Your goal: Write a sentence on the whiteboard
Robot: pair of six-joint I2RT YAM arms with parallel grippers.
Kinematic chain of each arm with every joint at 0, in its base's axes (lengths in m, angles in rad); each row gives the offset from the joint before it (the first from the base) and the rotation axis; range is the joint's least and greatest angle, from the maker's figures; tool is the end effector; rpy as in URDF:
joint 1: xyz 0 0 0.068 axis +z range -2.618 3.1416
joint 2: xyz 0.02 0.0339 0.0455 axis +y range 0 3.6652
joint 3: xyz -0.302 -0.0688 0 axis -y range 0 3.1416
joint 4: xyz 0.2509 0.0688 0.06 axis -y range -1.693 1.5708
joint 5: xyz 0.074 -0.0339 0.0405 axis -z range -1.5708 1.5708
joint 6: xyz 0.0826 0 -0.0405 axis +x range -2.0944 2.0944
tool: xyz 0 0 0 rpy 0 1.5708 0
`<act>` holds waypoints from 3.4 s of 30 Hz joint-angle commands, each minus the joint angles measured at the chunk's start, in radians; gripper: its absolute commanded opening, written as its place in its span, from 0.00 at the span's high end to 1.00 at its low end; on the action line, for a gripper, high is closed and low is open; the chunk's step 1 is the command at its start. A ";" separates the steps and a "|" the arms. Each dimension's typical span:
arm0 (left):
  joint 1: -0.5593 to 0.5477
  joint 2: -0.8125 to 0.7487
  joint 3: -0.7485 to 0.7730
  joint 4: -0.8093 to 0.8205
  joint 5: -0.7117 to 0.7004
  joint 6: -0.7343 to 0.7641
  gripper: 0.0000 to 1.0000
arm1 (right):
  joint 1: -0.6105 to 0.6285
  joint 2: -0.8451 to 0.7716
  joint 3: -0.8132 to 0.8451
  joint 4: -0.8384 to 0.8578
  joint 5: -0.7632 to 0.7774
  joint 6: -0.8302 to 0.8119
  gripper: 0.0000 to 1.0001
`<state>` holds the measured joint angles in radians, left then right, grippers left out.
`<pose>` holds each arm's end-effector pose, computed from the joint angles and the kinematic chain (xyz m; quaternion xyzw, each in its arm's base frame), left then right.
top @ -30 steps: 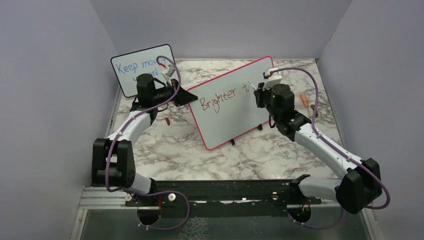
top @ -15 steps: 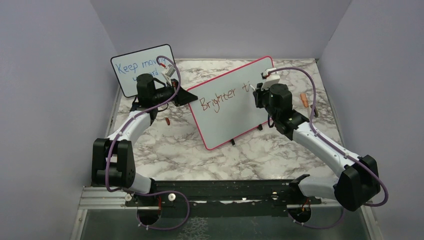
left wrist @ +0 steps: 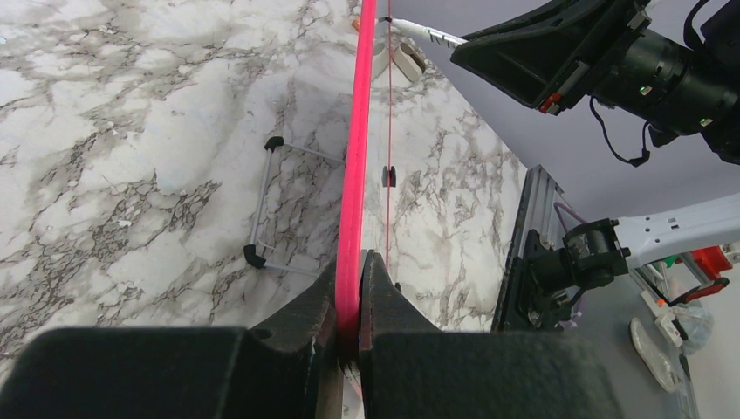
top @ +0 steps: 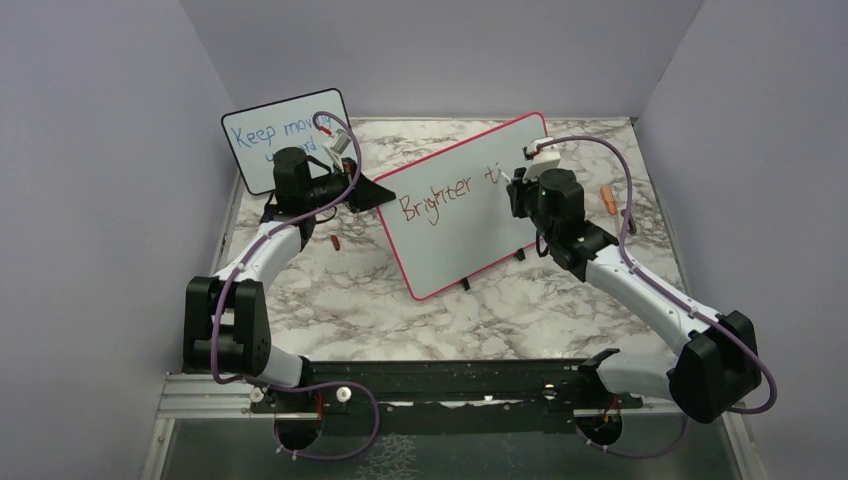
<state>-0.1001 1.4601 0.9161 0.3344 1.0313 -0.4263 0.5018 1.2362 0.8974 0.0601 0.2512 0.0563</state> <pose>0.3374 -0.1051 0.3109 0.1964 0.7176 -0.5125 0.4289 0.2952 0.1386 0.3296 -0.1014 0.7893 0.0684 0.6017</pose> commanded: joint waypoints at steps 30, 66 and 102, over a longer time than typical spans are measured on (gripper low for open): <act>-0.017 0.042 -0.020 -0.100 -0.074 0.100 1.00 | -0.006 -0.056 -0.025 -0.030 0.046 0.028 0.99; -0.017 0.046 -0.016 -0.106 -0.073 0.106 1.00 | -0.049 0.017 0.056 0.035 -0.036 0.005 0.99; -0.018 0.045 -0.016 -0.109 -0.073 0.107 1.00 | -0.049 -0.036 -0.047 -0.051 -0.009 0.051 0.99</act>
<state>-0.1005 1.4601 0.9199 0.3233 1.0317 -0.4210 0.4564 1.2167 0.8654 0.0494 0.2386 0.0967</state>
